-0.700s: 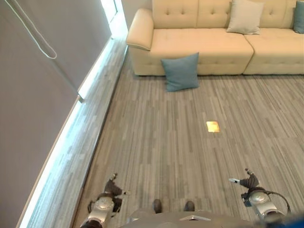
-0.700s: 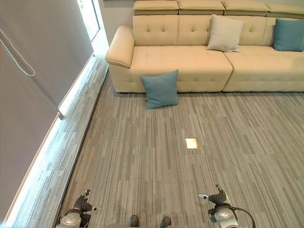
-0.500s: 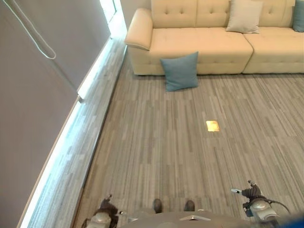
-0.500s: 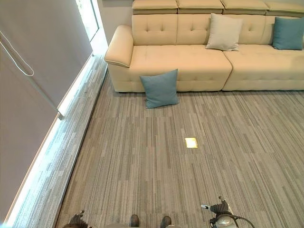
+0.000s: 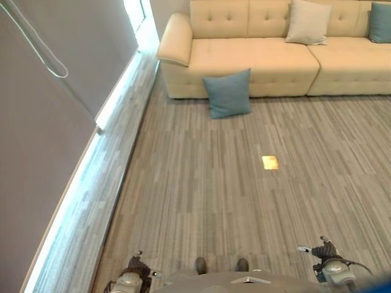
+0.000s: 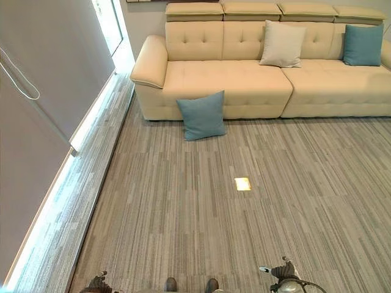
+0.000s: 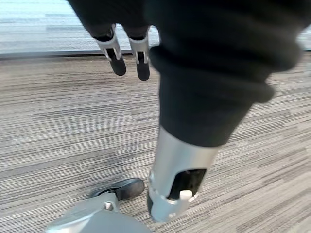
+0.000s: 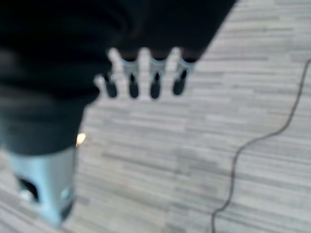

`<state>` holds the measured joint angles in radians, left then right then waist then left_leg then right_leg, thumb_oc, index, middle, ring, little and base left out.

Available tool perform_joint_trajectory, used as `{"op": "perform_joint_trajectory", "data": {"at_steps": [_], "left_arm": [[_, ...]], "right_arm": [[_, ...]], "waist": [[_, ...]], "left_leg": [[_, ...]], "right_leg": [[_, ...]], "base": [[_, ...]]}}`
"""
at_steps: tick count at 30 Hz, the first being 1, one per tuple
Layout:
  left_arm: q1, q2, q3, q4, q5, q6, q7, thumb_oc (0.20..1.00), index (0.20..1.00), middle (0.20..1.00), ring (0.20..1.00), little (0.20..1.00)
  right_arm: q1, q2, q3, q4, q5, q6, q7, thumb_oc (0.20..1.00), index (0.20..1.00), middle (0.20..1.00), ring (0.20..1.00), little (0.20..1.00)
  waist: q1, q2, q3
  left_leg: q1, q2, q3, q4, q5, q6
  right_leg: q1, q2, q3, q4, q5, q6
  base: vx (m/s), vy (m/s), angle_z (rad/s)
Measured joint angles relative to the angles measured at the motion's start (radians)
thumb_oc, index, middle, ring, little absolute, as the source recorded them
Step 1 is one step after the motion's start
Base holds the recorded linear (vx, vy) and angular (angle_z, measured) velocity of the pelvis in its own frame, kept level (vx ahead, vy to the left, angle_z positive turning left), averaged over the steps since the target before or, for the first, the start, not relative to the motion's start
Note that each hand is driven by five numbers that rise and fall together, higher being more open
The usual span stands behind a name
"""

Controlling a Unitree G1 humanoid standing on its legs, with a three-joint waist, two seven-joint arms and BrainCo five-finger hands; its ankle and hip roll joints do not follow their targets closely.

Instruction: Pick up all the scattered cushions and arrange them neatly on the sofa.

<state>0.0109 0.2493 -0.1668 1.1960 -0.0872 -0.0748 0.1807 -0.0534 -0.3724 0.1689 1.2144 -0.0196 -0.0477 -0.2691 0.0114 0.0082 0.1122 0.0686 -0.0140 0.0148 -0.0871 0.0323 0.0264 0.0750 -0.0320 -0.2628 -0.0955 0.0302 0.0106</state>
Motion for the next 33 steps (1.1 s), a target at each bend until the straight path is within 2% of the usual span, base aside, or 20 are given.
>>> {"op": "perform_joint_trajectory", "data": {"at_steps": [6,10,12,13,14,16,17,19,22,23,25,27,30,31,32,33], "left_arm": [[-0.025,-0.001,-0.033,0.000,0.001,0.000,-0.001,1.000,1.000,1.000,1.000,1.000],[-0.042,0.000,-0.050,-0.005,0.001,0.000,-0.009,1.000,1.000,1.000,1.000,1.000],[-0.060,0.003,-0.050,-0.004,0.001,0.000,-0.009,1.000,1.000,1.000,1.000,1.000],[-0.070,0.003,-0.051,-0.004,0.001,-0.001,-0.009,1.000,1.000,1.000,1.000,1.000],[-0.092,-0.002,-0.055,0.002,0.001,-0.001,-0.011,1.000,1.000,1.000,1.000,1.000],[-0.113,-0.002,-0.054,0.004,-0.001,-0.003,-0.008,1.000,1.000,1.000,1.000,1.000],[-0.123,0.001,-0.056,0.003,0.000,-0.003,-0.009,1.000,1.000,1.000,1.000,1.000],[-0.120,-0.002,-0.057,0.006,0.000,-0.003,-0.010,1.000,1.000,1.000,1.000,1.000],[-0.120,-0.008,-0.069,0.030,0.003,-0.003,-0.022,1.000,1.000,1.000,1.000,1.000],[-0.123,-0.011,-0.069,0.048,0.003,0.000,-0.022,1.000,1.000,1.000,1.000,1.000],[-0.101,-0.009,-0.067,0.054,0.003,0.003,-0.023,1.000,1.000,1.000,1.000,1.000],[-0.080,-0.008,-0.054,0.064,0.003,0.007,-0.022,1.000,1.000,1.000,1.000,1.000],[-0.066,-0.007,-0.049,0.066,0.003,0.008,-0.023,1.000,1.000,1.000,1.000,1.000],[-0.065,-0.006,-0.046,0.072,0.003,0.007,-0.023,1.000,1.000,1.000,1.000,1.000],[-0.050,-0.009,-0.050,0.073,0.003,0.007,-0.021,1.000,1.000,1.000,1.000,1.000],[-0.039,-0.002,-0.048,0.072,0.005,0.008,-0.022,1.000,1.000,1.000,1.000,1.000]], "right_arm": [[-0.011,0.001,0.005,0.000,0.000,0.000,0.001,1.000,1.000,1.000,1.000,1.000],[-0.013,0.002,0.027,0.000,-0.001,0.000,0.002,1.000,1.000,1.000,1.000,1.000],[-0.022,0.009,0.027,0.011,0.001,-0.001,0.002,1.000,1.000,1.000,1.000,1.000],[-0.028,0.011,0.028,0.012,0.001,0.000,0.004,1.000,1.000,1.000,1.000,1.000],[-0.041,0.009,0.027,0.011,0.007,-0.002,0.003,1.000,1.000,1.000,1.000,1.000],[-0.050,0.011,0.029,0.029,0.010,0.000,0.006,1.000,1.000,1.000,1.000,1.000],[-0.052,0.010,0.031,0.041,0.017,0.000,0.010,1.000,1.000,1.000,1.000,1.000],[-0.055,0.012,0.041,0.046,0.019,0.004,0.016,1.000,1.000,1.000,1.000,1.000],[-0.064,0.015,0.049,0.080,0.018,0.011,0.025,1.000,1.000,1.000,1.000,1.000],[-0.072,0.015,0.048,0.081,0.018,0.019,0.026,1.000,1.000,1.000,1.000,1.000],[-0.081,0.018,0.052,0.081,0.017,0.019,0.027,1.000,1.000,1.000,1.000,1.000],[-0.085,0.021,0.058,0.082,0.015,0.019,0.030,1.000,1.000,1.000,1.000,1.000],[-0.062,0.020,0.070,0.083,0.015,0.022,0.030,1.000,1.000,1.000,1.000,1.000],[-0.056,0.024,0.071,0.103,0.011,0.022,0.032,1.000,1.000,1.000,1.000,1.000],[-0.053,0.027,0.068,0.118,0.003,0.026,0.034,1.000,1.000,1.000,1.000,1.000],[-0.055,0.039,0.075,0.113,-0.002,0.026,0.034,1.000,1.000,1.000,1.000,1.000]], "waist": [[-0.001,0.001,0.000],[0.000,-0.007,0.008],[0.004,-0.029,0.038],[0.012,-0.045,0.050],[0.005,-0.057,0.076],[0.014,-0.064,0.101],[0.012,-0.067,0.107],[0.017,-0.059,0.115],[0.025,-0.040,0.110],[0.042,-0.030,0.111],[0.074,-0.017,0.106],[0.107,-0.022,0.100],[0.094,-0.032,0.066],[0.095,-0.036,0.049],[0.116,-0.030,0.043],[0.111,-0.044,0.036]], "left_leg": [[-0.004,0.010,0.003,0.000,0.001,-0.007],[-0.042,0.023,0.002,0.053,-0.013,-0.030],[-0.095,0.020,-0.001,0.168,-0.024,-0.054],[-0.116,0.013,-0.002,0.209,-0.013,-0.077],[-0.195,0.002,-0.025,0.342,-0.007,-0.099],[-0.252,-0.002,-0.031,0.437,0.008,-0.129],[-0.274,-0.001,-0.028,0.470,0.004,-0.130],[-0.286,0.009,-0.027,0.398,0.007,-0.126],[-0.258,0.003,-0.036,0.080,0.039,-0.142],[-0.270,0.009,-0.056,-0.009,0.059,-0.152],[-0.293,0.029,-0.083,-0.007,0.075,-0.155],[-0.298,0.029,-0.086,0.046,0.074,-0.150],[-0.291,0.019,-0.089,0.101,0.084,-0.139],[-0.268,0.009,-0.091,0.108,0.073,-0.116],[-0.220,0.029,-0.057,0.072,0.110,-0.054],[-0.192,0.013,-0.024,0.060,0.098,-0.022]], "right_leg": [[-0.005,0.010,0.003,0.000,-0.006,-0.005],[-0.017,0.024,0.004,0.000,-0.009,-0.018],[-0.019,0.019,0.010,-0.001,-0.020,-0.036],[-0.016,0.010,0.013,0.001,-0.016,-0.045],[-0.018,0.004,0.015,0.001,-0.014,-0.066],[-0.013,0.001,0.019,0.001,-0.016,-0.076],[-0.014,0.000,0.018,0.000,-0.017,-0.077],[-0.013,0.006,0.012,0.000,-0.027,-0.093],[-0.016,0.015,0.020,0.000,-0.030,-0.090],[-0.018,0.034,0.038,0.000,-0.032,-0.093],[-0.012,0.064,0.072,0.000,-0.042,-0.096],[0.011,0.066,0.116,0.000,-0.056,-0.100],[0.040,0.062,0.120,0.006,-0.092,-0.081],[0.036,0.051,0.136,0.032,-0.120,-0.059],[0.011,0.043,0.147,0.125,-0.164,-0.037],[-0.020,0.012,0.140,0.220,-0.192,0.013]], "base": [[0.01,-0.128,-0.02],[-0.02,-0.125,0.02],[-0.03,-0.096,0.01],[0.02,-0.139,0.06],[0.07,-0.066,0.05],[0.09,-0.042,0.09],[0.15,-0.010,-0.08],[0.31,0.038,-0.08],[0.32,0.072,-0.04],[0.27,0.083,-0.29],[0.37,0.122,-0.58],[0.23,0.101,-0.78],[0.33,0.217,-0.18],[0.21,0.166,-0.51],[0.18,0.172,-0.83],[0.34,0.321,-0.89]]}}
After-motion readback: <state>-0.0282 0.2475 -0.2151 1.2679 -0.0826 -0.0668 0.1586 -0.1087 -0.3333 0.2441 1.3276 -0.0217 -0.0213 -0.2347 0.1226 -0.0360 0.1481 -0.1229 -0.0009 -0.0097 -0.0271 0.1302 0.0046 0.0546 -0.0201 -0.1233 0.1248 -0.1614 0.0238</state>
